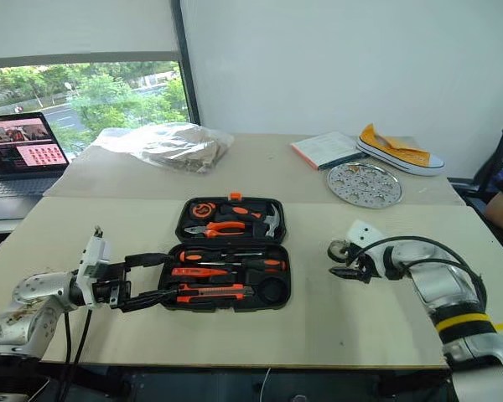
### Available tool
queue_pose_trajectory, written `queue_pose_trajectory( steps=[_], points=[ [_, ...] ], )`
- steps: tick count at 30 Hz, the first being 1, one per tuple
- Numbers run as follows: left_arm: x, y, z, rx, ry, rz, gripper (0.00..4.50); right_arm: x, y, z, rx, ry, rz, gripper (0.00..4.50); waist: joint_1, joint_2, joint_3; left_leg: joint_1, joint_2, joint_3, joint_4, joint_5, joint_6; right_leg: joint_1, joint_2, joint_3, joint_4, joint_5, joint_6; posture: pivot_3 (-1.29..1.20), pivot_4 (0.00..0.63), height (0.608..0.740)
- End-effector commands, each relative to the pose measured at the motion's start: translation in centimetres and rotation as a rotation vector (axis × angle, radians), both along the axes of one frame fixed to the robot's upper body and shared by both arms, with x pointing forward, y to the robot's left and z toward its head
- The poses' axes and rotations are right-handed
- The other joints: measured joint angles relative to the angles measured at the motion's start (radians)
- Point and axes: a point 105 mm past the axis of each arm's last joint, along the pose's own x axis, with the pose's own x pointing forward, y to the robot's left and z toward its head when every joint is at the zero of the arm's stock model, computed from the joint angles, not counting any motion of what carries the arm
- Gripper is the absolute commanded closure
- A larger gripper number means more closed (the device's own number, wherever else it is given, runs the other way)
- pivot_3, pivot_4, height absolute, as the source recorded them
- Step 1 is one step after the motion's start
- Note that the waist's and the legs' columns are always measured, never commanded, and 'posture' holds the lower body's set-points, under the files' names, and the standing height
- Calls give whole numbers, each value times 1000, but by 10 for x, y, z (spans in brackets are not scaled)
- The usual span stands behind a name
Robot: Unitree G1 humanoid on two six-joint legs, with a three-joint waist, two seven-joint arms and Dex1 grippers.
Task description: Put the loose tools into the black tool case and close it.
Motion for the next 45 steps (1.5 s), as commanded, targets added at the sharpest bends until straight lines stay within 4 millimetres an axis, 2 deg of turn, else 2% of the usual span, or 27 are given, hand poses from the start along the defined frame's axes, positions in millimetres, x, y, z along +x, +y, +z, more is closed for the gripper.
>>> queue_pose_trajectory(
  steps=[1, 5, 6, 7, 10, 13, 15, 18, 24, 26, 28, 29, 33, 37, 39, 40, 42, 45],
  points=[
    [-1, -3, 8, 8, -33, -18, 0, 6, 1, 2, -24, -9, 32, 2829, -1, 0, 0, 0, 0, 0, 0, 0, 0, 0, 0, 0, 0, 0, 0, 0, 150, 740],
    [-2, -5, 11, 11, -41, -36, 0, 7, 5, 11, -19, -31, 86, 4218, -1, 0, 0, 0, -1, 0, 0, 0, 0, 1, 0, 0, 0, 0, 0, 0, 150, 740],
    [-3, -6, 11, 12, -44, -44, 0, 3, 10, 17, -7, -36, 137, 4411, 0, 0, 0, 0, -1, 0, 0, 0, 0, 1, 0, 0, 0, 0, 0, 0, 150, 740],
    [-4, -7, 12, 14, -46, -50, 0, -1, 16, 23, 11, -43, 191, 4411, 1, 0, 0, 0, -1, 0, 1, 0, -1, 1, 0, 0, 0, 0, 0, 0, 150, 740],
    [-5, -6, 13, 16, -48, -51, 0, -30, 53, 46, 154, -21, 440, 4411, 1, 1, 0, 0, 0, -1, 1, 1, -1, 1, 0, 1, 1, 0, 0, 0, 150, 740],
    [-5, -5, 11, 17, -47, -44, 0, -57, 90, 60, 274, 38, 579, 4411, -1, 1, 0, 0, 1, -1, 0, 1, -1, 0, 0, 0, 1, 0, 0, 0, 150, 740],
    [-7, -5, 10, 18, -45, -39, 0, -71, 111, 60, 286, 84, 630, 4411, -2, 1, 0, 0, 2, -1, 0, 1, -1, 0, 0, 0, 1, 0, 0, 0, 150, 740],
    [-9, -5, 7, 17, -41, -35, 0, -78, 127, 49, 260, 131, 623, 4411, 3, 1, 0, 0, 2, -2, 1, 0, -1, 0, 0, 0, 1, 0, 0, 0, 150, 740],
    [-12, -7, 7, 15, -40, -34, 0, -76, 128, 29, 195, 190, 585, 4411, 13, 1, 0, 0, -1, -3, 2, 0, -1, 0, -1, 0, 1, 1, 1, 0, 150, 740],
    [-13, -6, 6, 16, -37, -22, 0, -73, 130, 15, 193, 223, 558, 4411, 10, 1, 0, 0, -2, -2, 2, 0, -1, 0, -1, 0, 1, 1, 1, 0, 150, 740],
    [-14, -5, 5, 26, -38, -19, 0, -75, 121, -5, 68, 243, 580, 4411, 6, 1, 0, 0, -2, -2, 1, 0, -1, 0, -1, 0, 1, 1, 1, 0, 150, 740],
    [-14, -5, 5, 27, -39, -19, 0, -73, 118, -8, 46, 244, 567, 4411, 6, 1, 0, 0, -2, -2, 1, 0, -1, 0, -1, 0, 1, 1, 1, 0, 150, 740],
    [-13, -4, 7, 24, -44, -9, 0, -58, 116, -8, 3, 177, 529, 4411, 6, 1, 0, 1, -2, -2, 1, 0, -1, 1, -1, -1, 1, 1, 1, 0, 150, 740],
    [-16, -1, 1, 26, -27, 9, 0, -62, 116, -14, 6, 240, 527, 4411, 4, 0, 0, 2, -2, -2, 4, 1, -1, 4, -1, 0, 1, 2, 1, 0, 150, 740],
    [-15, 1, 0, 23, -31, 30, 0, -63, 121, -8, 54, 235, 540, 3695, 6, 0, 0, 2, -1, -2, 6, 1, -1, 4, 0, 0, 1, 3, 0, 0, 150, 740],
    [-15, 1, 0, 23, -24, 33, 0, -70, 122, -2, 61, 244, 592, 3516, 10, 0, 0, 2, -1, -3, 7, 1, -1, 4, 0, 0, 1, 3, 0, 0, 150, 740],
    [-18, 4, -1, 32, -7, 36, 0, -69, 127, 12, 105, 198, 611, 2904, 15, 0, 0, 2, -1, -4, 7, 1, -1, 4, 0, 0, 1, 3, 0, 0, 150, 740],
    [-19, 10, -2, 43, 6, 58, 0, -70, 121, 21, 128, 198, 616, 1835, 12, 0, 0, 2, -1, -3, 6, 1, -2, 3, 0, 0, 2, 3, 0, 0, 150, 740]
  ],
)
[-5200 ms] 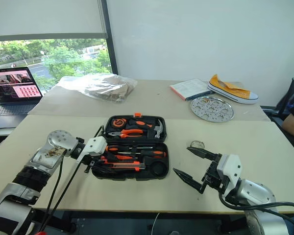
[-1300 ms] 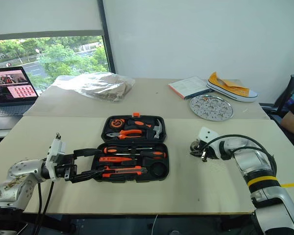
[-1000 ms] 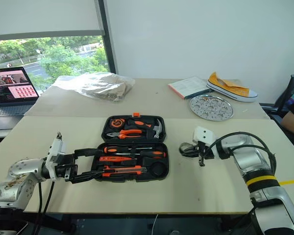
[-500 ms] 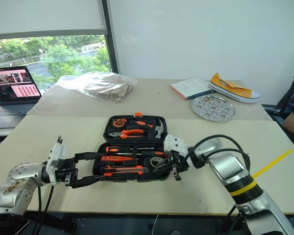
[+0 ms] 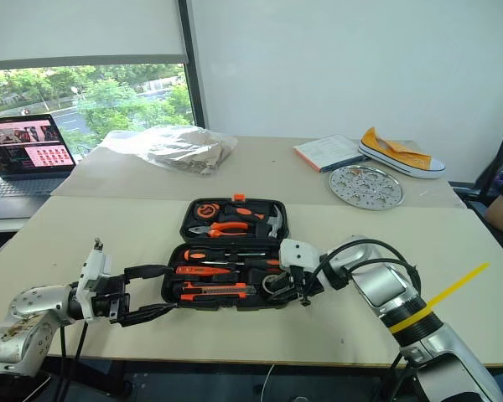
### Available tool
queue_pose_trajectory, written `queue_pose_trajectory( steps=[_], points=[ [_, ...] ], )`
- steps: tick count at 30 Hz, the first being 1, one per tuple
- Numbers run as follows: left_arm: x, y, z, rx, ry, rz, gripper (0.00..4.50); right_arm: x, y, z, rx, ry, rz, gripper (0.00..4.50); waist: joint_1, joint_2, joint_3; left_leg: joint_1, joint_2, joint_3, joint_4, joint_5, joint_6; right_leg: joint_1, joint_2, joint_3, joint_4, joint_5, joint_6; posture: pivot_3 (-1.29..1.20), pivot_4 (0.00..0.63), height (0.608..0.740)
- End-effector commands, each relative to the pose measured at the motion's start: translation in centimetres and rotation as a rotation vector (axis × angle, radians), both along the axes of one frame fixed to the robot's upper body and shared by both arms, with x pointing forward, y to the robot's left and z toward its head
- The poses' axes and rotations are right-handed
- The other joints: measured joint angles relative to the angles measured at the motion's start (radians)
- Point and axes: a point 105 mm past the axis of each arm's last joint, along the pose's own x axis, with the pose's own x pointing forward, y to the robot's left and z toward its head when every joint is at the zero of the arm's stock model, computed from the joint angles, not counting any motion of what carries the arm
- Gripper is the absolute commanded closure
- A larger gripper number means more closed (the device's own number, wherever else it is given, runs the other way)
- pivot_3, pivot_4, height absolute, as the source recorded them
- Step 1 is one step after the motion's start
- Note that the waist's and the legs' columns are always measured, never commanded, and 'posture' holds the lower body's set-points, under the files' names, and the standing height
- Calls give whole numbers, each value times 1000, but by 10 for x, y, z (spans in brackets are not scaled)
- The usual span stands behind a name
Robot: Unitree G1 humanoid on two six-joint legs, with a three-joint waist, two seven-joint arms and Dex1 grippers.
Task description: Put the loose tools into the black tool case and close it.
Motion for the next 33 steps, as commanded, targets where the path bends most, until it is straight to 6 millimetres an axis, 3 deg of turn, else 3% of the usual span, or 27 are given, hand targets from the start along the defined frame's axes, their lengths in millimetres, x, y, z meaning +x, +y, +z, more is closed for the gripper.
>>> queue_pose_trajectory(
  steps=[1, 3, 9, 10, 11, 14, 17, 23, 27, 29, 33],
  points=[
    [0, 9, 9, 14, -29, 32, 0, -7, -6, 19, 57, 24, 35, 1491, -2, 0, 0, 0, 0, 0, -1, 0, 0, -1, 0, 0, 0, 0, 0, 0, 150, 740],
    [5, 13, 12, 16, -42, 63, 0, -7, -10, 27, 100, 31, 40, 860, -3, 0, 0, -1, 0, 0, -2, 0, 0, -1, 0, 0, -1, 0, 0, 0, 150, 740],
    [36, 37, 34, -61, -86, 271, 0, -8, -42, 65, 287, 49, -6, 860, -3, 0, 0, -1, 0, 0, -3, 0, 0, -1, 0, -1, -2, 0, 0, 0, 150, 740],
    [44, 43, 36, -77, -94, 330, 413, 0, -49, 65, 297, 26, -65, 805, -4, 0, 0, -1, 0, 0, -3, 0, 0, -1, 0, -1, -2, 0, 0, 0, 150, 740],
    [51, 48, 38, -93, -99, 379, 517, 8, -55, 64, 300, -6, -119, 805, -5, 0, 0, -1, 0, 0, -3, 0, 0, -1, 0, -1, -2, 0, 0, 0, 150, 740],
    [76, 62, 32, -90, -75, 549, 1306, 43, -74, 50, 259, -161, -303, 1480, -8, 0, 0, 1, -1, 1, -3, 0, 0, 1, 0, -1, -1, 0, 0, 0, 150, 740],
    [95, 64, 21, -61, -49, 637, 2437, 67, -78, 33, 206, -292, -393, 2554, -12, -1, 0, 1, -1, 2, -3, 1, -1, 0, 0, 0, -1, 1, 0, 0, 150, 740],
    [111, 41, 0, -17, 26, 610, 4296, 92, -53, 15, 206, -375, -407, 4479, -34, 0, 0, 0, -1, 4, -3, 2, -3, -4, 0, 1, 0, 2, 0, 0, 150, 740],
    [115, 31, -10, 29, 64, 578, 4404, 97, -26, 16, 247, -367, -347, 4494, -44, 0, 0, -1, -1, 3, -4, 2, -3, -4, 0, 0, 0, 2, 0, 0, 150, 740],
    [115, 29, -14, 62, 79, 570, 4404, 97, -21, 15, 247, -356, -331, 4494, -44, 0, 0, 0, -1, 3, -4, 2, -3, -4, 0, 0, 0, 2, 0, 0, 150, 740],
    [110, 7, -15, 72, 113, 438, 4404, 86, -13, 8, 220, -256, -263, 4494, -39, 0, 0, -1, -1, 2, -3, 2, -3, -4, -1, 0, 0, 2, 1, 0, 150, 740]
  ],
)
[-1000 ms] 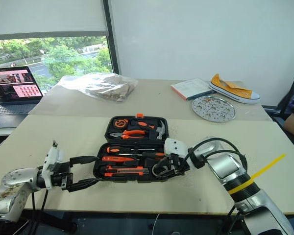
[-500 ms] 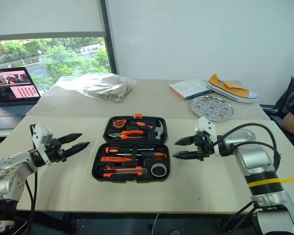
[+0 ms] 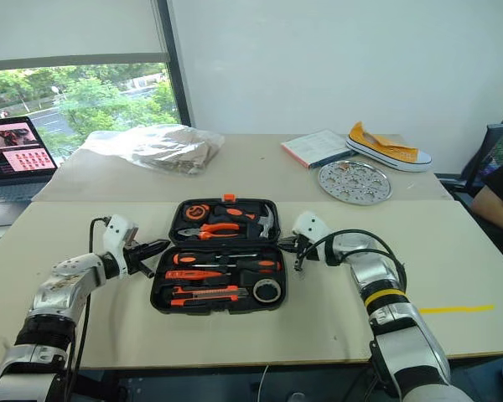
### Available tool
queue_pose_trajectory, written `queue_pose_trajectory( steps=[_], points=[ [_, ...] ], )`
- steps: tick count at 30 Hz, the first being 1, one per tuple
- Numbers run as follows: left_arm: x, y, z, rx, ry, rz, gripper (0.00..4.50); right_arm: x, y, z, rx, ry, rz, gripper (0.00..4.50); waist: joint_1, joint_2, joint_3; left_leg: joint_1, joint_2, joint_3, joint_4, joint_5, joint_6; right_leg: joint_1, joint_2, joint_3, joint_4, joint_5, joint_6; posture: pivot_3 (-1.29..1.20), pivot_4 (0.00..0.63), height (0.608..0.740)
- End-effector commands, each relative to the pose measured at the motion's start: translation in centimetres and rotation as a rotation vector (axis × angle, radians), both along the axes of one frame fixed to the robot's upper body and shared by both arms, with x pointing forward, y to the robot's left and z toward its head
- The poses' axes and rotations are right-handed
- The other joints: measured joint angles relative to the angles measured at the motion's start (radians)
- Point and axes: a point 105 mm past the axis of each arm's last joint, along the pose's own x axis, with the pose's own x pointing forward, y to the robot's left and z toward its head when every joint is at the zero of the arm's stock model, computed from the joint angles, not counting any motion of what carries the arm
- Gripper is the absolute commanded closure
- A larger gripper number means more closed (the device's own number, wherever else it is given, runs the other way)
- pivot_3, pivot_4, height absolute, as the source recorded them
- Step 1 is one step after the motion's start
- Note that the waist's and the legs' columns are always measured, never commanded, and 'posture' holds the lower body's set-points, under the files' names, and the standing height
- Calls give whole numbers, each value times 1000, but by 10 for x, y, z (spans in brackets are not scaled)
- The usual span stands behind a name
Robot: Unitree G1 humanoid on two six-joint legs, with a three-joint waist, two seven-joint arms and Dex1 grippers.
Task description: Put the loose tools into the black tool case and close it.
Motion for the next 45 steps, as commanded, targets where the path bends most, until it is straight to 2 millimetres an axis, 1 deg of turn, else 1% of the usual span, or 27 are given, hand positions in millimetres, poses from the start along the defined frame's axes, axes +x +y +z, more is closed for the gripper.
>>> queue_pose_trajectory(
  steps=[1, 5, 7, 12, 17, 18, 21, 23, 25, 26, 27, 28, 30, 31, 32, 34, 35, 36, 37, 38, 40, 42, 45],
  points=[
    [-3, -23, 8, 3, 6, -140, 4404, -10, 8, 7, -8, 39, 76, 4494, 2, 0, 0, 0, 0, 0, 0, 0, 0, 0, 0, 0, 0, 0, 0, 0, 150, 740],
    [-9, -39, 6, -17, 26, -222, 4404, -25, 8, 10, 1, 76, 94, 4494, 6, 0, 0, 0, 0, -1, -1, 0, 0, -1, 0, -1, 0, 0, 0, 0, 150, 740],
    [-12, -43, 3, -7, 34, -246, 4404, -34, 4, 8, -5, 101, 92, 4494, 9, 0, 0, -1, 0, -2, -1, 0, 0, -1, -1, -2, 0, 0, 0, 0, 150, 740],
    [-18, -45, -2, -1, 51, -256, 4404, -56, -7, 0, -56, 160, 98, 4494, 18, 0, 0, -1, -1, -1, -1, -1, 2, -2, -1, -2, 0, 0, 0, 0, 150, 740],
    [-28, -42, -8, -9, 81, -254, 4404, -73, -4, 0, -10, 212, 95, 4494, 25, 0, 0, -1, -1, 0, -1, -1, 2, -1, -1, -1, 0, 0, 0, 0, 150, 740],
    [-30, -41, -9, -9, 89, -251, 4404, -75, -6, -2, -11, 218, 86, 4494, 26, 0, 0, -1, -1, 0, -1, -1, 2, -1, -1, -1, 0, 0, 0, 0, 150, 740],
    [-37, -36, -10, -7, 90, -236, 4404, -71, -17, -5, -20, 184, 30, 4494, 26, 0, -1, 0, -1, 0, -1, -1, 2, 0, -1, 0, 0, 0, 0, 0, 150, 740],
    [-47, -30, -6, -83, 172, -227, 4404, -70, -28, -4, -46, 162, 8, 4494, 26, 0, -1, 1, 0, 1, -1, -1, 3, 0, -1, 0, 0, 0, 0, 0, 150, 740],
    [-45, -15, 3, -90, 150, -161, 4404, -79, -39, 0, -63, 160, 55, 4494, 27, 0, 0, 1, 0, 1, 0, -1, 3, 0, -1, 0, 0, 0, 0, 0, 150, 740],
    [-46, -6, 3, -49, 159, -129, 3900, -83, -45, 3, -51, 182, 60, 4500, 29, 0, 0, 0, 0, 1, -1, -2, 3, 0, -1, 0, 0, 0, 0, 0, 150, 740],
    [-47, 3, 4, -9, 165, -101, 3774, -85, -50, 8, -23, 200, 50, 4212, 30, 0, 0, 0, 0, 0, 0, -2, 3, 0, -1, 0, 0, 0, 0, 0, 150, 740],
    [-48, 9, 5, 4, 203, -80, 3439, -90, -56, 11, -21, 223, 48, 3898, 30, 0, 0, 0, 0, 0, 0, -2, 3, 0, 0, -1, 0, 0, 0, 0, 150, 740],
    [-49, 16, 15, -8, 225, -69, 2692, -96, -67, 15, -15, 247, 28, 3306, 30, 0, 0, 0, 0, 0, -1, -1, 3, 0, 0, 0, 0, 0, 0, 0, 150, 740],
    [-48, 17, 23, -27, 233, -70, 2445, -99, -72, 19, 14, 283, -1, 3053, 30, 0, 0, 0, 0, 0, 0, -2, 3, 0, 0, 0, 0, 0, 0, 0, 150, 740],
    [-46, 17, 31, -57, 241, -71, 2085, -101, -76, 22, 42, 317, -35, 2694, 30, 0, 0, 0, 0, 0, 0, -2, 3, 1, 0, 0, 0, 0, 0, 0, 150, 740],
    [-49, 11, 44, -121, 286, -119, 1424, -110, -81, 25, 68, 409, -59, 2078, 33, 0, 0, 0, 0, 0, 3, -2, 3, 2, 0, 0, 0, 0, 0, 0, 150, 740],
    [-46, 12, 46, -120, 306, -109, 960, -110, -82, 29, 95, 439, -92, 1636, 33, 0, 0, 0, 1, -1, 4, -2, 3, 3, 0, 0, 0, 0, 0, 0, 150, 740],
    [-44, 11, 48, -117, 321, -107, 584, -108, -82, 32, 120, 462, -122, 1308, 33, 0, 0, 0, 1, -1, 4, -2, 4, 3, 0, 0, 1, 0, 0, 0, 150, 740],
    [-41, 11, 48, -107, 338, -103, 235, -105, -83, 35, 125, 457, -157, 951, 33, 0, 0, 1, 1, -1, 5, -2, 4, 4, 1, 0, 0, 0, 0, 0, 150, 740],
    [-38, 10, 47, -76, 336, -109, 0, -98, -83, 37, 117, 448, -214, 616, 32, 0, 0, 1, 1, -1, 5, -2, 4, 4, 1, 0, 0, 0, 0, 0, 150, 740],
    [-30, 8, 43, 30, 325, -102, 0, -86, -81, 41, 153, 498, -318, 42, 29, 0, 0, 1, 0, 0, 6, -2, 4, 5, 0, 1, 1, 0, 0, 0, 150, 740],
    [-18, 6, 41, 31, 353, -59, 0, -72, -76, 44, 196, 554, -401, 42, 27, 0, 0, 1, 0, 1, 6, -2, 3, 3, 1, 2, 1, 1, -1, 0, 150, 740],
    [4, 4, 42, 3, 365, 37, 0, -50, -66, 47, 229, 568, -501, 42, 30, 0, 0, 0, 1, 0, 7, -1, 3, 3, 2, 1, 2, 2, -2, 0, 150, 740]
  ],
)
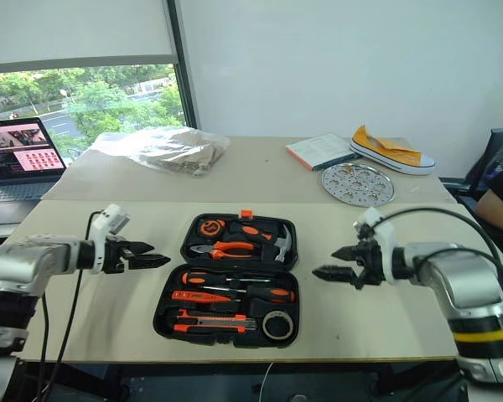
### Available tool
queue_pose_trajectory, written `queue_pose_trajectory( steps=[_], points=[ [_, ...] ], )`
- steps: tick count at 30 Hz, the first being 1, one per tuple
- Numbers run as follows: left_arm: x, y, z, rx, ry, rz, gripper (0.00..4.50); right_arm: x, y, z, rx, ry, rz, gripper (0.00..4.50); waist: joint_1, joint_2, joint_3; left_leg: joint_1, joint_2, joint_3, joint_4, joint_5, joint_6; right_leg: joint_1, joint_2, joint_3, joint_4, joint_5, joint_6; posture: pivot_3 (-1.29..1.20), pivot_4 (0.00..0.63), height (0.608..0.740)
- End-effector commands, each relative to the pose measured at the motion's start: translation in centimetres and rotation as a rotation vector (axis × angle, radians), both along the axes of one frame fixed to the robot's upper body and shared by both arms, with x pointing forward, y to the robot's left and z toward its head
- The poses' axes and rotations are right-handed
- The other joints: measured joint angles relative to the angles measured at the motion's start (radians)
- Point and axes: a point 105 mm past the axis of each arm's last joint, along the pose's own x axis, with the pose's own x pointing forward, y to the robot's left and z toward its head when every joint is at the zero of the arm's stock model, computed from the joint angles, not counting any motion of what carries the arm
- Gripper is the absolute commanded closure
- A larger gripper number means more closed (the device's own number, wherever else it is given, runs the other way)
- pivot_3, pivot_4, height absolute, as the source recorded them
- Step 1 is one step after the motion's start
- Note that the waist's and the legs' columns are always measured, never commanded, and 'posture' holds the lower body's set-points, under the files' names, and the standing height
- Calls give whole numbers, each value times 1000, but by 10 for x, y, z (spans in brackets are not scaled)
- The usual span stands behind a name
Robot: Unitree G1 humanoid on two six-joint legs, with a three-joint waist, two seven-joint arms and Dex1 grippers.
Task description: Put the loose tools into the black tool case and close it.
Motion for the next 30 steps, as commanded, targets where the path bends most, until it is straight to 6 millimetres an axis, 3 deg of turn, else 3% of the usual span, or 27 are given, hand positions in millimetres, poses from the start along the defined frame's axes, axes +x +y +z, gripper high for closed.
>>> queue_pose_trajectory(
  steps=[1, 6, 11, 17, 18, 25, 28, 29, 30],
  points=[
    [18, 1, 8, 40, -14, 71, 0, 19, 5, -2, -26, 42, -108, 42, 2, 0, 0, 0, 0, 0, 0, 0, 0, 0, 0, 0, 0, 0, 0, 0, 150, 740],
    [23, -10, 9, 52, -9, 54, 0, 37, 20, -9, -56, 73, -141, 42, 1, 0, 0, -2, -2, 0, -2, 0, 1, -4, -2, 0, 1, 1, 1, 0, 150, 740],
    [24, -13, 9, 60, -8, 58, 0, 47, 22, -24, -134, 88, -159, 42, -4, 0, 0, -11, -4, 1, -1, 0, 0, -16, -3, -3, 2, 2, 2, 0, 150, 740],
    [25, -17, 3, 63, 7, 64, 0, 53, 20, -30, -164, 105, -174, 1665, -5, 0, 0, -12, -3, 1, 4, 0, 0, -14, -3, -3, 1, 2, 3, 0, 150, 740],
    [25, -18, 1, 61, 11, 65, 527, 55, 20, -31, -151, 113, -182, 2076, -5, 0, 0, -12, -4, 2, 5, 0, 0, -13, -3, -2, 1, 2, 3, 0, 150, 740],
    [26, -22, -3, 0, 20, 95, 2943, 60, 24, -35, -121, 153, -199, 4402, -4, -1, -1, -11, -3, 2, 8, 4, 1, -12, -3, 0, 5, 8, 1, 0, 150, 740],
    [31, -25, 3, -64, -14, 111, 3972, 64, 25, -30, -103, 128, -193, 4500, -2, -1, -1, -10, -3, 1, 8, 4, 0, -12, -3, 0, 7, 9, 0, 0, 150, 740],
    [33, -27, 7, -99, -36, 121, 4347, 68, 32, -20, -50, 73, -167, 4500, -2, -1, -1, -10, -3, 1, 8, 4, 0, -12, -3, 0, 8, 9, 0, 0, 150, 740],
    [37, -29, 14, -142, -85, 127, 4440, 68, 38, -10, 1, 27, -130, 4500, -3, -1, -1, -10, -3, 1, 8, 4, 0, -13, -3, 0, 8, 9, 0, 0, 150, 740]
  ],
)
